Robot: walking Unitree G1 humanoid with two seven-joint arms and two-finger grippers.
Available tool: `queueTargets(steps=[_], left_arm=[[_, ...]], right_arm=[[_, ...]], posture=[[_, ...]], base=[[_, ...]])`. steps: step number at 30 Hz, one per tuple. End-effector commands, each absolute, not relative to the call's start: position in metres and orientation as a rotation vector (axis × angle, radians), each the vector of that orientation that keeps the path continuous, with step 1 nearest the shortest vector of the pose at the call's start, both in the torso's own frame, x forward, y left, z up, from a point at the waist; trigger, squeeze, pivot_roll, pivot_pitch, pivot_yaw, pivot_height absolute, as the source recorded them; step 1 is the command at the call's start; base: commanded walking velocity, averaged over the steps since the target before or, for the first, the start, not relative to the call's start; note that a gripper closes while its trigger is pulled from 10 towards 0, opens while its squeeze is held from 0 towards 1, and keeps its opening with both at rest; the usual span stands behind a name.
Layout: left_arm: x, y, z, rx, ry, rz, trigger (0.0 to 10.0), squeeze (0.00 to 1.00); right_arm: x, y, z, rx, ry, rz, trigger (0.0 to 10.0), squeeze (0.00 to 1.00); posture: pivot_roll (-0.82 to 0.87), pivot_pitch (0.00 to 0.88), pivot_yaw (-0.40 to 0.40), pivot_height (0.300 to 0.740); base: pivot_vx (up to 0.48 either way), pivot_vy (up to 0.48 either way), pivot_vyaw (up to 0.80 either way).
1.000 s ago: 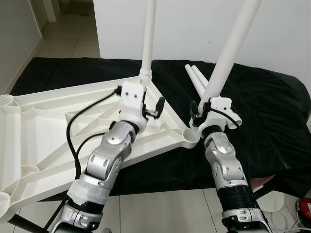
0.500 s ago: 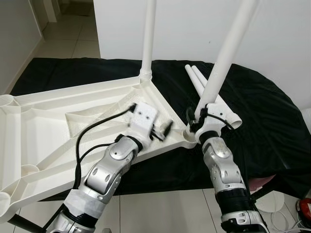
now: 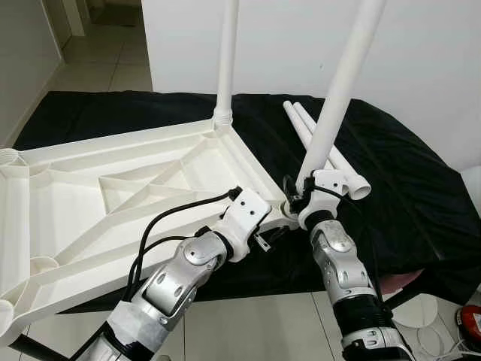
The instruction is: Building children table
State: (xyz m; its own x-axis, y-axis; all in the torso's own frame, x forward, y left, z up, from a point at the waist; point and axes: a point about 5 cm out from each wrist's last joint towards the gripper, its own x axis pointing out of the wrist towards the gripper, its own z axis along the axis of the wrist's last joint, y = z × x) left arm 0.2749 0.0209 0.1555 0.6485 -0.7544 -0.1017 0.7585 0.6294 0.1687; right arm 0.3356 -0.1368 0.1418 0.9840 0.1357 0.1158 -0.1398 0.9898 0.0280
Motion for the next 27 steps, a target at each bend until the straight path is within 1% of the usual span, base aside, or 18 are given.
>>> queueTargets(steps=[1, 7, 12, 14, 18, 20, 27], left_arm=[[0.274, 0.020, 0.151, 0.218, 0.047, -0.875, 10.0, 0.00], [0.277, 0.019, 0.146, 0.254, 0.104, -0.858, 10.0, 0.00], [0.278, 0.017, 0.147, 0.274, 0.103, -0.843, 10.0, 0.00], [0.278, 0.017, 0.147, 0.274, 0.103, -0.843, 10.0, 0.00], [0.278, 0.018, 0.150, 0.271, 0.098, -0.837, 10.0, 0.00], [0.278, 0.018, 0.155, 0.274, 0.087, -0.839, 10.0, 0.00], [0.277, 0.019, 0.162, 0.293, 0.061, -0.851, 10.0, 0.00]], right_arm=[[0.336, -0.140, 0.135, 0.039, -0.086, 0.135, 10.0, 0.00], [0.341, -0.134, 0.136, 0.036, -0.095, 0.171, 10.0, 0.00], [0.339, -0.133, 0.127, -0.034, -0.077, 0.197, 10.0, 0.00], [0.339, -0.133, 0.127, -0.034, -0.077, 0.197, 10.0, 0.00], [0.334, -0.136, 0.118, -0.099, -0.065, 0.237, 10.0, 0.00], [0.328, -0.140, 0.108, -0.142, -0.045, 0.297, 10.0, 0.00], [0.318, -0.149, 0.096, -0.153, -0.018, 0.376, 10.0, 0.00]], posture=[[-0.02, 0.000, -0.076, 0.740], [-0.01, 0.000, -0.076, 0.740], [-0.01, 0.000, -0.082, 0.740], [-0.01, 0.000, -0.082, 0.740], [0.00, 0.000, -0.086, 0.740], [0.00, 0.000, -0.087, 0.740], [0.00, 0.000, -0.080, 0.740]], base=[[0.000, 0.000, 0.00], [0.000, 0.000, 0.00], [0.000, 0.000, 0.00], [0.000, 0.000, 0.00], [0.000, 0.000, 0.00], [0.000, 0.000, 0.00], [0.000, 0.000, 0.00]])
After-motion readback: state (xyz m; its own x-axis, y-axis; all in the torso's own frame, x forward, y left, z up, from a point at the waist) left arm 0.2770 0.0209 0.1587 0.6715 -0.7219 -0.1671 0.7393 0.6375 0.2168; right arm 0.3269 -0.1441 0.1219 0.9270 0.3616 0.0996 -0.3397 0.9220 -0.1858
